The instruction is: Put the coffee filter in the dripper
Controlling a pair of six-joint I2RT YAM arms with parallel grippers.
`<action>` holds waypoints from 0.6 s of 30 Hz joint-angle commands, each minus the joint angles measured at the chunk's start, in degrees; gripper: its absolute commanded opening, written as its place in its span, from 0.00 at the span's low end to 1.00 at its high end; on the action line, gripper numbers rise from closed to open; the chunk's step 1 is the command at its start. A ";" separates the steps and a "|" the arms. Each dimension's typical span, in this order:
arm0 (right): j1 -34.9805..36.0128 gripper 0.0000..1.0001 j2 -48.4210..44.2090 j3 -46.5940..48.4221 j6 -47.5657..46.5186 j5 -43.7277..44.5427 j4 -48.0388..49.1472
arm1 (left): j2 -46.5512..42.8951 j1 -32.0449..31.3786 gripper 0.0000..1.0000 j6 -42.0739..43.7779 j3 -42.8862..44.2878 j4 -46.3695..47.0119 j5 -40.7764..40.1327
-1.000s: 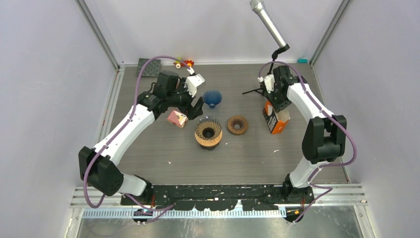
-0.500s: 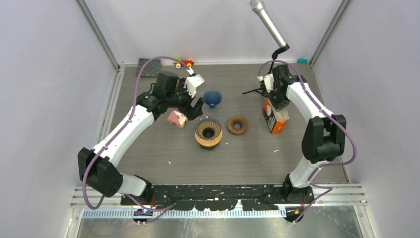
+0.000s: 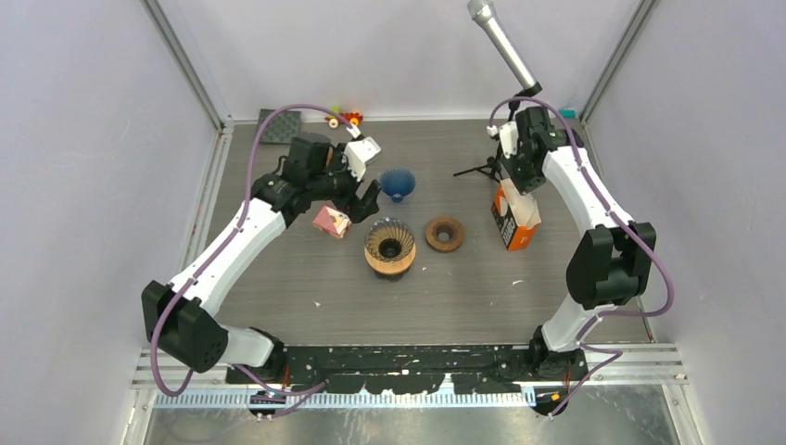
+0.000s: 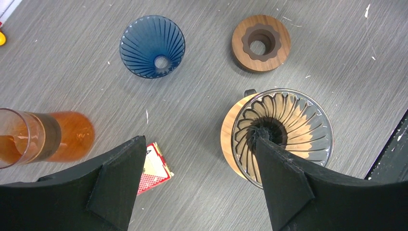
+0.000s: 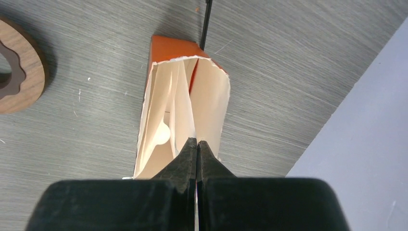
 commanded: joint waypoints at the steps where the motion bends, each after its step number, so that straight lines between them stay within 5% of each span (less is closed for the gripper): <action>1: 0.25 0.01 -5.16 4.36 0.79 0.67 -2.47 | -1.02 0.22 0.86 -1.17 1.50 3.24 0.34; 18: 0.19 0.00 -14.40 9.72 0.44 -0.34 -10.12 | 2.91 0.22 0.86 -6.99 5.70 7.31 -2.62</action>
